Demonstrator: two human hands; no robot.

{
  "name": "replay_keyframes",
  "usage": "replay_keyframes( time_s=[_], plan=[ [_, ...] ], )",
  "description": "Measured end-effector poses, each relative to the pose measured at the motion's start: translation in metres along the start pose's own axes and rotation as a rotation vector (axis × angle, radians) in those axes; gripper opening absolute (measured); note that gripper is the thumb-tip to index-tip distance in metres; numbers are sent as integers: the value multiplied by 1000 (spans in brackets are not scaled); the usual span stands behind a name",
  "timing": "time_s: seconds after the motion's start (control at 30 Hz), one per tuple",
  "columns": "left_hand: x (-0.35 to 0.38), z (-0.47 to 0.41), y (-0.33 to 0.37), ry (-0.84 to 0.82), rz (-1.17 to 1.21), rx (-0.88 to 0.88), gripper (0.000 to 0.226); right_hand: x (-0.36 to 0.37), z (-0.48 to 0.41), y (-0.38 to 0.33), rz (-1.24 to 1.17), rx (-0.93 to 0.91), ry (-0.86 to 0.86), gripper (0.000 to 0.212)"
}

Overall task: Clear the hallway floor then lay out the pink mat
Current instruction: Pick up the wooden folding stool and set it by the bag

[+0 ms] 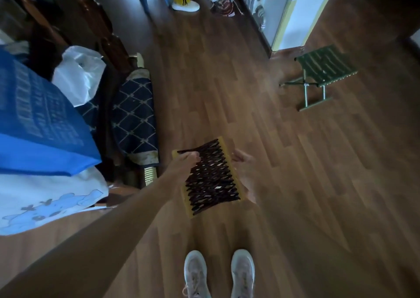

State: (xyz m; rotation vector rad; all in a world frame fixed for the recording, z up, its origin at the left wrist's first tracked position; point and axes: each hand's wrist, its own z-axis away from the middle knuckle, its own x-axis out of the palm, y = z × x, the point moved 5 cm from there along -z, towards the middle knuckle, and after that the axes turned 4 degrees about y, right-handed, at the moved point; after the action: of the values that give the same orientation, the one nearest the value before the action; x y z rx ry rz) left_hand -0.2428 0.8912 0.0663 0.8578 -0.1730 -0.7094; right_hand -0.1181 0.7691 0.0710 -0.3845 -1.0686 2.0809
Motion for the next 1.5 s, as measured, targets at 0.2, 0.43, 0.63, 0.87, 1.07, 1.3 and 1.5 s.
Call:
replay_keyframes(
  time_s=[0.2, 0.43, 0.63, 0.87, 1.07, 1.3, 1.5],
  plan=[
    [6, -41, -47, 66, 35, -20, 23, -12, -65, 56, 77, 65, -56, 38],
    [16, -97, -122, 121, 67, -37, 24, -31, -131, 117, 198, 73, -80, 41],
    [13, -144, -184, 197, -2, -82, 32, -43, -176, 169, 269, 93, -72, 40],
    [8, -182, -223, 323, -50, -117, 22, -52, -211, 211, 329, 111, -54, 29],
    [9, -207, -252, 315, -6, -197, 51, -54, -240, 237, 476, 84, 0, 37],
    [17, -213, -269, 323, 198, -324, 38, -53, -252, 256, 476, 208, 23, 49],
    [15, -209, -263, 335, 131, -319, 47, -62, -248, 255, 451, 275, 30, 69]
  ],
)
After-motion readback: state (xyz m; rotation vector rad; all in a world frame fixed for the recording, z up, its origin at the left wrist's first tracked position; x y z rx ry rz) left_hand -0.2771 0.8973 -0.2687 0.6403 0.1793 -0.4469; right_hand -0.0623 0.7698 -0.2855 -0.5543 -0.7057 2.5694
